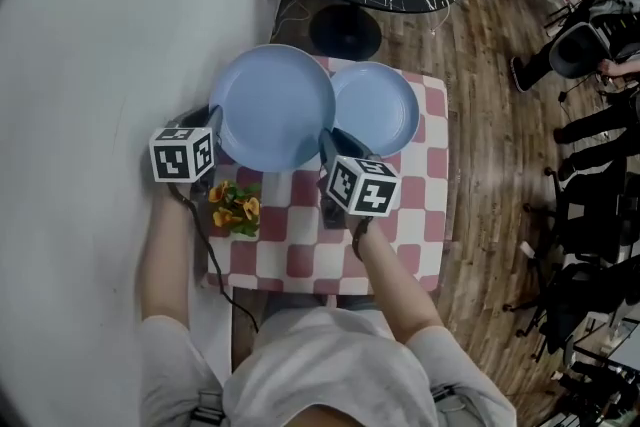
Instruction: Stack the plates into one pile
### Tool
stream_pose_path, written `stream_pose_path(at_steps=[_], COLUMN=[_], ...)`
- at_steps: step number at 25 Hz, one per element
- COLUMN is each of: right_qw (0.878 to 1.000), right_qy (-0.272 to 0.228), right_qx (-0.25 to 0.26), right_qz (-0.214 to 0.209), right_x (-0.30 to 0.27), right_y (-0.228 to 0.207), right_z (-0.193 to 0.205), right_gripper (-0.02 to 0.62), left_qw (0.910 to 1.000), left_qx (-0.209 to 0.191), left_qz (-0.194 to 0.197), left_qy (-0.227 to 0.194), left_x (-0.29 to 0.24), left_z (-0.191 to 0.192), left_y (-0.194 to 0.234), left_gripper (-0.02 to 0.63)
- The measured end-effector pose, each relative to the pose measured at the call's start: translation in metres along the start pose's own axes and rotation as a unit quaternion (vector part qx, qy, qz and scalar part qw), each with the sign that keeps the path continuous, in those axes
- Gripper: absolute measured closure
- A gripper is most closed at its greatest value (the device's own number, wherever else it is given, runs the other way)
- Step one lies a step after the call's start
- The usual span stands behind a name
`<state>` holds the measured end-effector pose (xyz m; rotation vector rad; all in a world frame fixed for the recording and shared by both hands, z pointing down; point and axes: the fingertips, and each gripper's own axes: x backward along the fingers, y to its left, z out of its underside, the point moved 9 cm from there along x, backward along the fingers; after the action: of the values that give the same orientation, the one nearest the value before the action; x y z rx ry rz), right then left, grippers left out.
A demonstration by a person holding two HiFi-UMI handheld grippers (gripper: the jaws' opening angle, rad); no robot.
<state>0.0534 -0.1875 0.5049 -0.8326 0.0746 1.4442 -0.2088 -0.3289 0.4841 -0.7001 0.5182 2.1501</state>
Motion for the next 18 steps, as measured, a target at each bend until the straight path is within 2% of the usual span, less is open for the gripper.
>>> stream_pose_path(at_steps=[9, 14, 18], right_qw=[0.998, 0.995, 0.993], right_qy=[-0.049, -0.072, -0.087], right_qx=[0.024, 0.033, 0.044], right_qz=[-0.035, -0.058, -0.060], right_x=[0.054, 0.082, 0.105], right_y=[0.002, -0.004, -0.015], right_z=[-0.045, -0.061, -0.073], right_gripper=[0.543, 0.549, 0.554], left_qw=[0.9976, 0.9954, 0.9938], left_qx=[-0.021, -0.010, 0.002], left_qz=[-0.039, -0.044, -0.044], left_qy=[-0.054, -0.084, -0.102], left_x=[0.064, 0.091, 0.106], left_z=[-0.037, -0.042, -0.043], left_y=[-0.051, -0.078, -0.106], left_gripper=[0.541, 0.541, 0.541])
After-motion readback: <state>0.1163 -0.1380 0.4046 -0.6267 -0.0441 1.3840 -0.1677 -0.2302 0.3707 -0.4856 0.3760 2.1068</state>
